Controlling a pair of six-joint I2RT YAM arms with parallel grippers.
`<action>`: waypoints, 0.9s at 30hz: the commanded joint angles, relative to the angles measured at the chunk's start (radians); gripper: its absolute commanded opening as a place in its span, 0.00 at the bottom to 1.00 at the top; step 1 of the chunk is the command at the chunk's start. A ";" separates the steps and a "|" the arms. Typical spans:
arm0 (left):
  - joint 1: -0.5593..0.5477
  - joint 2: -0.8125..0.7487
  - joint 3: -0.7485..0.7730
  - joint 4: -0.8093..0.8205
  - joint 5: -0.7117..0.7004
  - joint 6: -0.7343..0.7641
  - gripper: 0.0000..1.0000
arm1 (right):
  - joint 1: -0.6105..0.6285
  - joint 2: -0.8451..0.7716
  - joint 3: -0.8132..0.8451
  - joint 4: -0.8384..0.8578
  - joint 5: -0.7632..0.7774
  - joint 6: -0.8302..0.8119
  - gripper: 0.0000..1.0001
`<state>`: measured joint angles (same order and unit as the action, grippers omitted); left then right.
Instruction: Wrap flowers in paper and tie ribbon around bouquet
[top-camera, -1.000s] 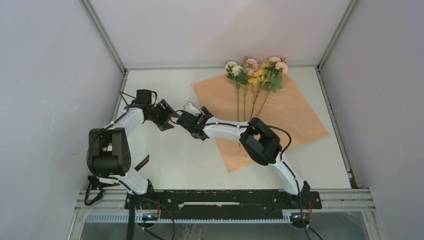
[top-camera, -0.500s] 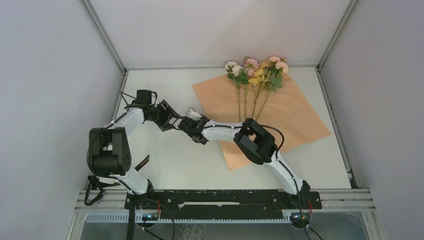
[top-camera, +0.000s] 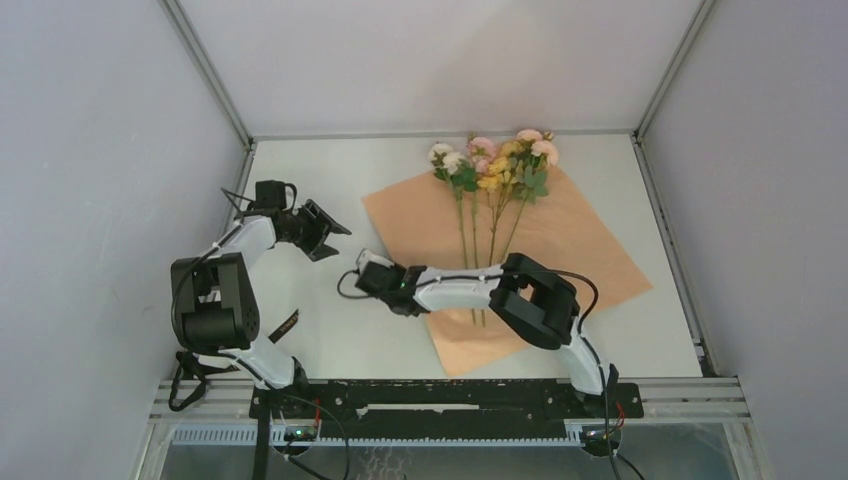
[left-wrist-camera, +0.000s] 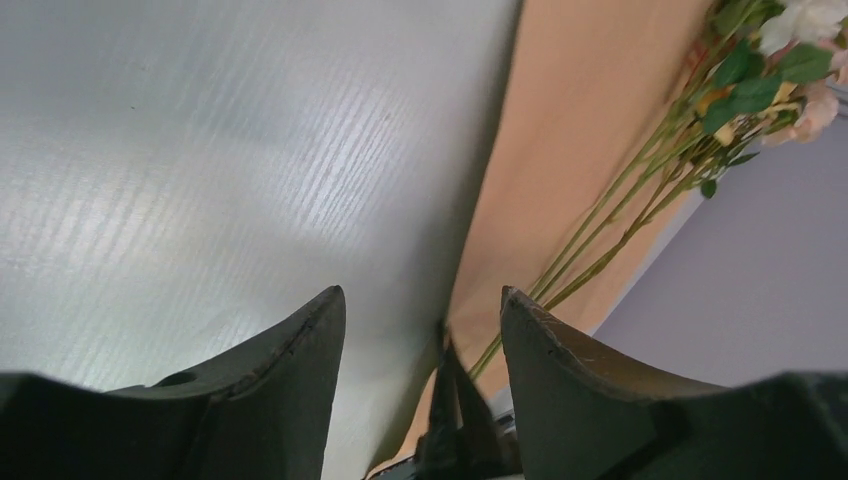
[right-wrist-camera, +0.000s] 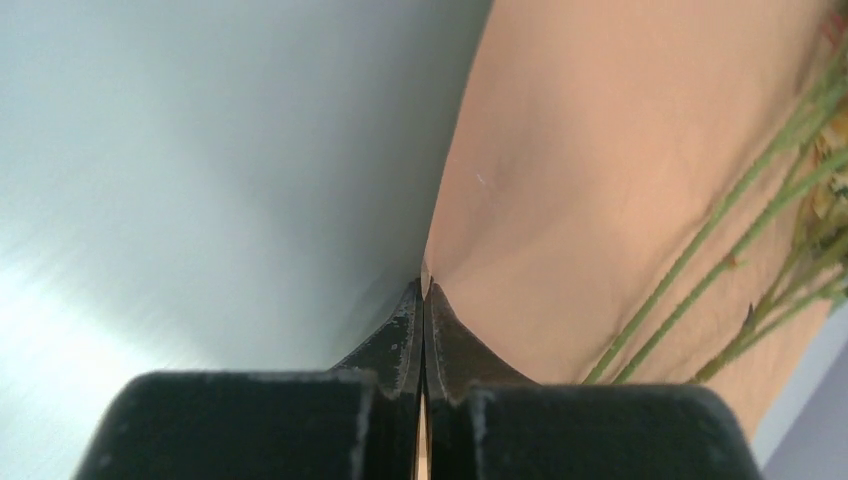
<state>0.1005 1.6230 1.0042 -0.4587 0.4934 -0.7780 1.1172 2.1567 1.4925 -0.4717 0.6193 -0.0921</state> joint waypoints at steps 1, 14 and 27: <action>0.021 -0.028 0.029 -0.002 0.022 0.007 0.63 | 0.134 -0.126 -0.102 0.130 -0.191 -0.089 0.00; 0.024 -0.112 0.077 -0.028 -0.040 0.130 0.61 | 0.136 -0.333 -0.049 0.036 -0.417 0.065 0.59; -0.249 -0.077 -0.012 -0.034 -0.040 0.401 0.62 | -0.540 -0.664 -0.527 -0.005 -0.514 0.641 0.56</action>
<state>-0.0528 1.4761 1.0050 -0.4889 0.4370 -0.4801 0.6937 1.4673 1.0580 -0.4118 0.1474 0.3832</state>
